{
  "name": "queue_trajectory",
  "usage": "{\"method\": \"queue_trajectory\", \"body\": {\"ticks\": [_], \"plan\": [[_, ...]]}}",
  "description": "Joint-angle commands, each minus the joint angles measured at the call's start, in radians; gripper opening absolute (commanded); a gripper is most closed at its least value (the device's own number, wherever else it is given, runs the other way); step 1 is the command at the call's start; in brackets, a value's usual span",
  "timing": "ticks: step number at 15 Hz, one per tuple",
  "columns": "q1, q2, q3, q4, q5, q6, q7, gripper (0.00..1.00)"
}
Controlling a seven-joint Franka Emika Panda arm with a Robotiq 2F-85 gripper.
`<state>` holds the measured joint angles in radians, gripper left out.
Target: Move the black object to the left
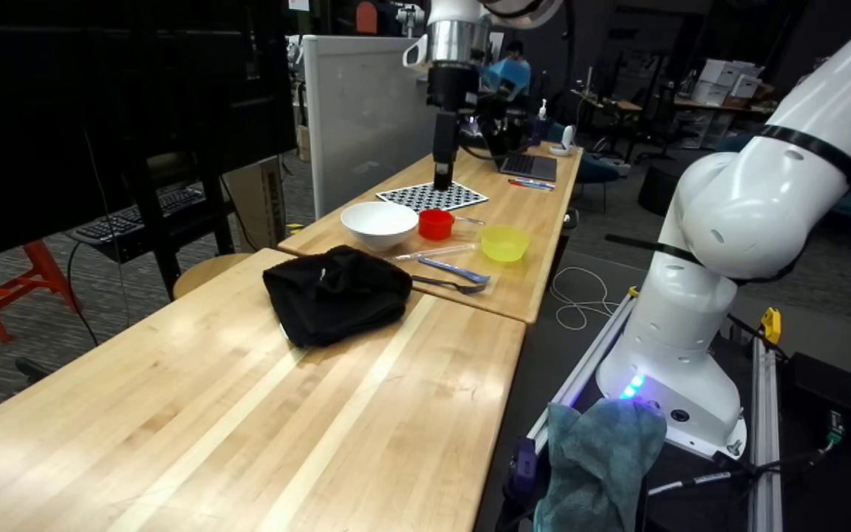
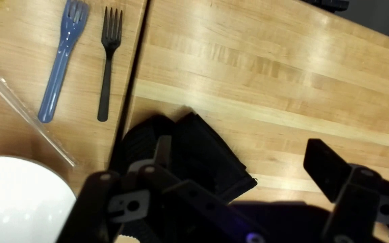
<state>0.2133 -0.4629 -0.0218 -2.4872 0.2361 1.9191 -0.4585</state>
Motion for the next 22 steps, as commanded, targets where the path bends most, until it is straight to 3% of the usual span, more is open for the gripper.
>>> {"method": "queue_trajectory", "body": {"ticks": [1,7,18,22], "plan": [[0.013,0.073,0.039,0.045,0.008,-0.004,0.005,1.0],[0.023,0.165,0.051,0.068,0.044,0.086,-0.059,1.0],[0.009,0.18,0.062,0.072,0.025,0.079,-0.05,1.0],[0.027,0.241,0.127,0.14,-0.006,0.081,0.065,1.0]]}}
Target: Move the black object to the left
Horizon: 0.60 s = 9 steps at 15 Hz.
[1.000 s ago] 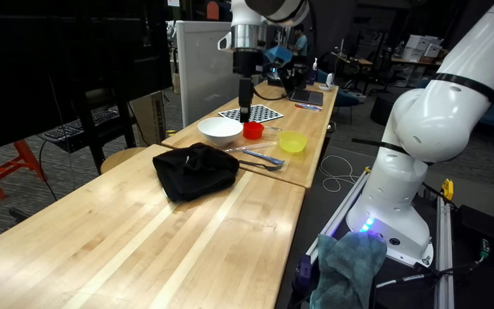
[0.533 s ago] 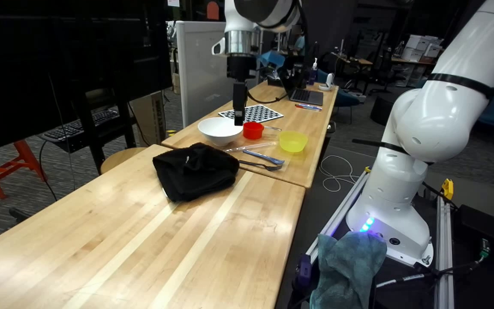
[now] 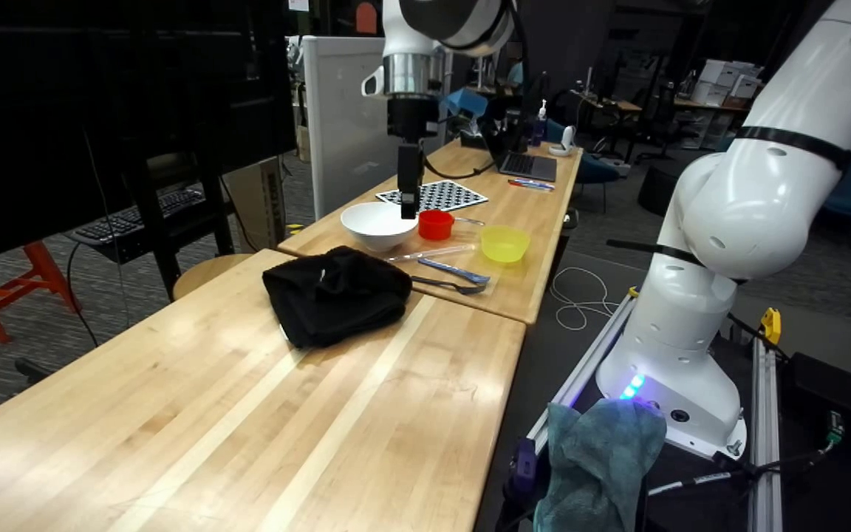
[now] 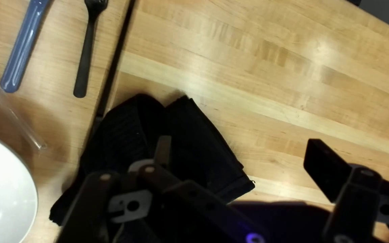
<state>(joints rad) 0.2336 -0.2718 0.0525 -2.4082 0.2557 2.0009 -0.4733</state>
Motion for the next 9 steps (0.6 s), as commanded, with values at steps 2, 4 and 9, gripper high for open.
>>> {"method": "queue_trajectory", "body": {"ticks": [2,4,9], "plan": [[0.013,0.099,0.092,0.12,-0.048,0.0,0.126,1.0],[0.008,0.157,0.121,0.174,-0.079,0.013,0.174,1.0],[-0.017,0.336,0.125,0.267,-0.155,0.14,0.217,1.0]]}}
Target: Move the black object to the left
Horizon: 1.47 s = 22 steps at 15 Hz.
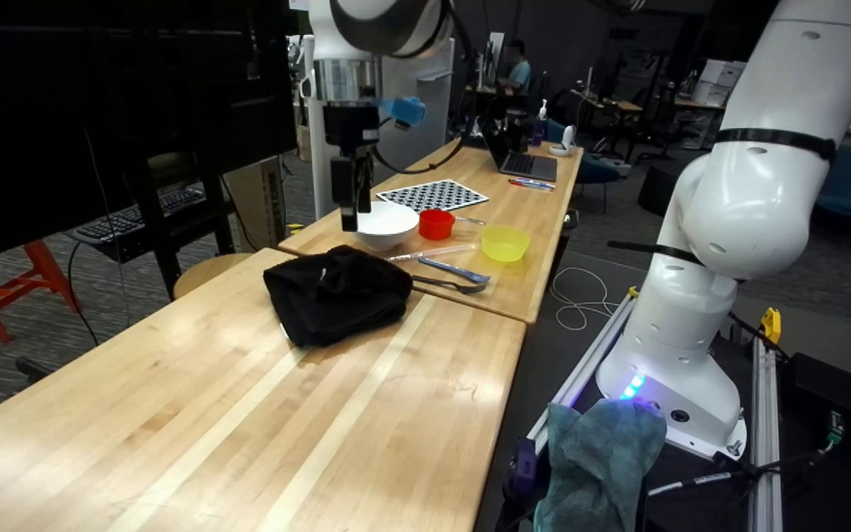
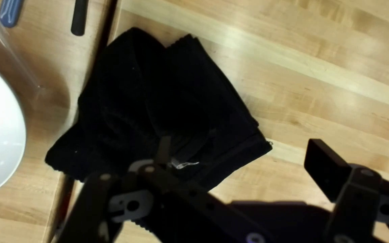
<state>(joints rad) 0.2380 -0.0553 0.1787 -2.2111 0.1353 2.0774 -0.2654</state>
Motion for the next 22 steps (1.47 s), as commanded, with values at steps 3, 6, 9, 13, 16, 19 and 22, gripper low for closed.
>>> {"method": "queue_trajectory", "body": {"ticks": [3,6,9,13,16,19,22], "plan": [[-0.041,0.232,-0.003,0.115,-0.044,0.146,-0.012,1.0],[-0.057,0.325,0.002,0.165,-0.048,0.18,-0.021,1.0],[-0.072,0.397,0.009,0.209,-0.038,0.196,-0.045,1.0],[-0.084,0.464,0.012,0.261,-0.042,0.198,-0.062,1.0],[-0.093,0.502,0.015,0.297,-0.042,0.191,-0.076,1.0],[-0.101,0.521,0.018,0.319,-0.043,0.189,-0.091,0.73],[-0.105,0.519,0.018,0.323,-0.046,0.198,-0.107,0.52]]}}
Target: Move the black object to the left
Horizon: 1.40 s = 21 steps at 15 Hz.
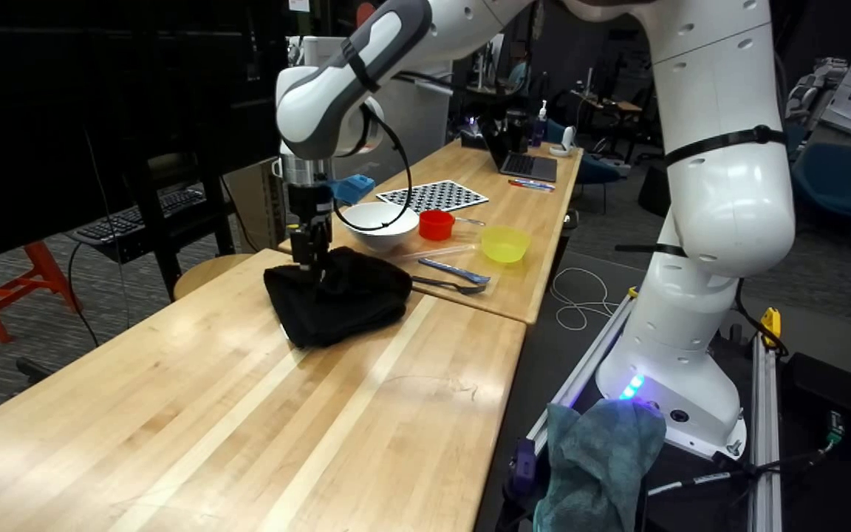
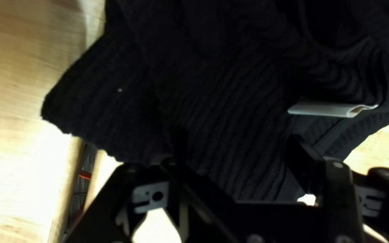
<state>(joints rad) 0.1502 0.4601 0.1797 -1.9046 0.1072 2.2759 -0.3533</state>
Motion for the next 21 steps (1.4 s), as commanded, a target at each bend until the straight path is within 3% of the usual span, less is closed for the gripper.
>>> {"method": "queue_trajectory", "body": {"ticks": [1,7,12,21], "plan": [[-0.017,0.002,0.017,0.018,-0.02,0.002,-0.023,0.44],[-0.017,-0.009,0.016,0.023,-0.026,-0.002,-0.033,0.01],[-0.011,0.003,0.021,0.002,-0.023,0.064,-0.025,0.0],[0.007,-0.014,0.058,-0.148,-0.019,0.305,0.028,0.0]]}}
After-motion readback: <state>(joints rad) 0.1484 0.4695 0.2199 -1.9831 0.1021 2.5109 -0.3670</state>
